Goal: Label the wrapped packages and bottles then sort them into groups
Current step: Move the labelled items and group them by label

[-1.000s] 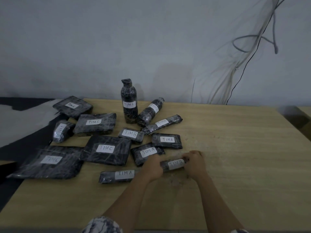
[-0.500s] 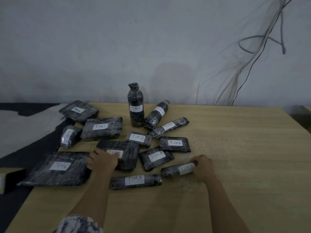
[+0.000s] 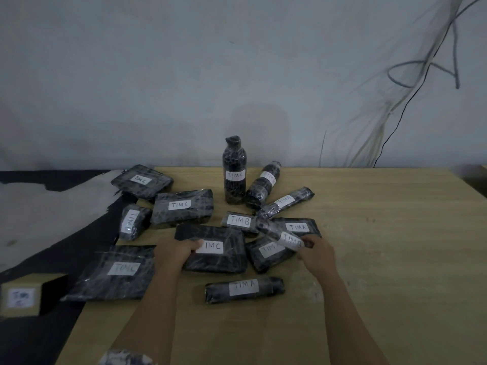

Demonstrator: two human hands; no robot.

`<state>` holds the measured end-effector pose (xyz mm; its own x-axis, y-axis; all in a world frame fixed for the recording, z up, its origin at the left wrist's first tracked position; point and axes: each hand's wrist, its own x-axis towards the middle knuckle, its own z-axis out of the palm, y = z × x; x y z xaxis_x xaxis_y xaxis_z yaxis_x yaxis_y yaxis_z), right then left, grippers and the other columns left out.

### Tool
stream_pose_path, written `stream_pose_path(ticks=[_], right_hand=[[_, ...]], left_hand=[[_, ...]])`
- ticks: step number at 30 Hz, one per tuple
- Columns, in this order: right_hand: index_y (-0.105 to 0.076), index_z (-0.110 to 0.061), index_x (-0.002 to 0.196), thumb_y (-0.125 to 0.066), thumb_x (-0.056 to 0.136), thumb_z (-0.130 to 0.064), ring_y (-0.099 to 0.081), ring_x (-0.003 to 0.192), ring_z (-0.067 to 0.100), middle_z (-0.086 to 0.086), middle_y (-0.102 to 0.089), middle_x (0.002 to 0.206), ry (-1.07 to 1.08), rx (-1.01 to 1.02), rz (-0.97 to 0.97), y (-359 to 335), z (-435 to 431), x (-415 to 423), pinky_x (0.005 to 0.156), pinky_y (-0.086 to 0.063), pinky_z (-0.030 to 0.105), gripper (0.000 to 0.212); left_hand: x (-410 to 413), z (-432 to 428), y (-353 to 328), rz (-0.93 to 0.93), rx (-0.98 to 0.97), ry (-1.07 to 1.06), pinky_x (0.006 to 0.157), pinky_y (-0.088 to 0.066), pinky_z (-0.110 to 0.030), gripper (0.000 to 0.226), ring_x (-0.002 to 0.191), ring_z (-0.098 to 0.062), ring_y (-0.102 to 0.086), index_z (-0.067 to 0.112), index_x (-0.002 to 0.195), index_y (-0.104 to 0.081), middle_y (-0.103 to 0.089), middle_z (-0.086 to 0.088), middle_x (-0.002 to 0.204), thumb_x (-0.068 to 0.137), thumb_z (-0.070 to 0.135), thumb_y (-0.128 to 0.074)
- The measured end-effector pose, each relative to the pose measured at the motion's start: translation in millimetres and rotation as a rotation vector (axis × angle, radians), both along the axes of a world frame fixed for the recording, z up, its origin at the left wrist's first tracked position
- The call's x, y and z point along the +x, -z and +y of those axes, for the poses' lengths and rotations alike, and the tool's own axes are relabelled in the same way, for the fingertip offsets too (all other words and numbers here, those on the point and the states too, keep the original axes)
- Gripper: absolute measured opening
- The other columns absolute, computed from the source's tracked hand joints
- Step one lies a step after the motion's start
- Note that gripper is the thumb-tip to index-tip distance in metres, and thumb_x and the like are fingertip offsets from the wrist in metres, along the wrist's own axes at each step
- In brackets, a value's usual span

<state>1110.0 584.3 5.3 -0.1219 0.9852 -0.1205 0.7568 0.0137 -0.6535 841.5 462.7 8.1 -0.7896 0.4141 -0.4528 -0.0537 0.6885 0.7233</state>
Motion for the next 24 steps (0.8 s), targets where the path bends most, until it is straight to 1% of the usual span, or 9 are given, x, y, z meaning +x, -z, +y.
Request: stream_pose_path(ticks=[3, 5, 9, 13, 15, 17, 19, 22, 24], right_hand=[[-0.063, -0.004, 0.118, -0.066, 0.081, -0.008, -0.059, 0.095, 0.022, 0.013, -0.066, 0.112, 0.02, -0.011, 0.037, 1, -11, -15, 0.079, -0.048, 0.03, 0.037], [-0.063, -0.005, 0.119, -0.066, 0.08, -0.006, -0.058, 0.094, 0.022, 0.013, -0.065, 0.112, 0.026, -0.005, 0.06, -1, -20, -25, 0.076, -0.044, 0.027, 0.039], [-0.066, -0.006, 0.113, -0.067, 0.075, -0.002, -0.059, 0.092, 0.023, 0.013, -0.067, 0.106, -0.012, 0.02, 0.108, -9, -42, -44, 0.073, -0.043, 0.027, 0.038], [-0.064, -0.008, 0.115, -0.069, 0.076, -0.003, -0.056, 0.091, 0.021, 0.012, -0.065, 0.108, -0.07, 0.03, 0.148, -17, -63, -65, 0.073, -0.041, 0.025, 0.039], [-0.064, -0.009, 0.115, -0.069, 0.078, -0.004, -0.055, 0.087, 0.019, 0.011, -0.065, 0.105, -0.108, 0.016, 0.166, -24, -77, -75, 0.065, -0.041, 0.022, 0.038], [-0.064, -0.01, 0.114, -0.068, 0.078, -0.005, -0.053, 0.083, 0.018, 0.006, -0.063, 0.096, -0.133, 0.02, 0.171, -30, -93, -84, 0.057, -0.036, 0.018, 0.036], [-0.065, -0.009, 0.113, -0.068, 0.079, -0.003, -0.054, 0.082, 0.019, 0.005, -0.06, 0.091, -0.136, 0.015, 0.189, -34, -113, -89, 0.061, -0.038, 0.022, 0.035], [-0.065, -0.008, 0.114, -0.069, 0.078, -0.002, -0.057, 0.086, 0.023, 0.009, -0.063, 0.098, -0.093, 0.002, 0.206, -32, -145, -95, 0.07, -0.046, 0.032, 0.037], [-0.064, -0.008, 0.112, -0.068, 0.079, -0.003, -0.056, 0.085, 0.021, 0.009, -0.063, 0.098, -0.097, -0.003, 0.198, -29, -168, -100, 0.065, -0.044, 0.027, 0.034]], left_hand=[[-7, -10, -6, -0.066, 0.123, -0.025, 0.092, -0.047, -0.039, 0.076, 0.11, -0.034, -0.055, -0.004, 0.12, -0.057, -0.056, -0.02, 0.126, 0.063, 0.039, -0.084], [-10, -19, -13, -0.051, 0.185, -0.062, 0.088, -0.047, -0.039, 0.073, 0.107, -0.034, -0.056, -0.003, 0.117, -0.057, -0.058, -0.018, 0.123, 0.065, 0.041, -0.082], [-20, -39, -25, -0.029, 0.291, -0.128, 0.094, -0.046, -0.041, 0.076, 0.113, -0.035, -0.053, 0.002, 0.125, -0.052, -0.054, -0.017, 0.128, 0.069, 0.046, -0.078], [-32, -67, -37, 0.028, 0.371, -0.182, 0.094, -0.043, -0.04, 0.072, 0.116, -0.033, -0.052, 0.002, 0.128, -0.051, -0.054, -0.014, 0.129, 0.073, 0.042, -0.076], [-38, -84, -43, 0.041, 0.384, -0.211, 0.093, -0.044, -0.04, 0.067, 0.115, -0.033, -0.052, 0.004, 0.126, -0.052, -0.055, -0.014, 0.127, 0.075, 0.042, -0.074], [-44, -103, -44, 0.028, 0.407, -0.236, 0.085, -0.045, -0.037, 0.063, 0.111, -0.032, -0.054, 0.004, 0.123, -0.053, -0.056, -0.013, 0.122, 0.077, 0.042, -0.073], [-51, -124, -45, 0.025, 0.414, -0.269, 0.082, -0.042, -0.036, 0.063, 0.111, -0.033, -0.053, 0.002, 0.122, -0.052, -0.055, -0.01, 0.12, 0.078, 0.042, -0.072], [-64, -156, -46, 0.03, 0.441, -0.304, 0.09, -0.041, -0.039, 0.068, 0.116, -0.035, -0.05, 0.003, 0.128, -0.047, -0.052, -0.017, 0.129, 0.079, 0.044, -0.07], [-75, -175, -48, 0.03, 0.461, -0.333, 0.093, -0.04, -0.039, 0.067, 0.118, -0.035, -0.049, 0.002, 0.132, -0.045, -0.051, -0.017, 0.131, 0.082, 0.041, -0.068]])
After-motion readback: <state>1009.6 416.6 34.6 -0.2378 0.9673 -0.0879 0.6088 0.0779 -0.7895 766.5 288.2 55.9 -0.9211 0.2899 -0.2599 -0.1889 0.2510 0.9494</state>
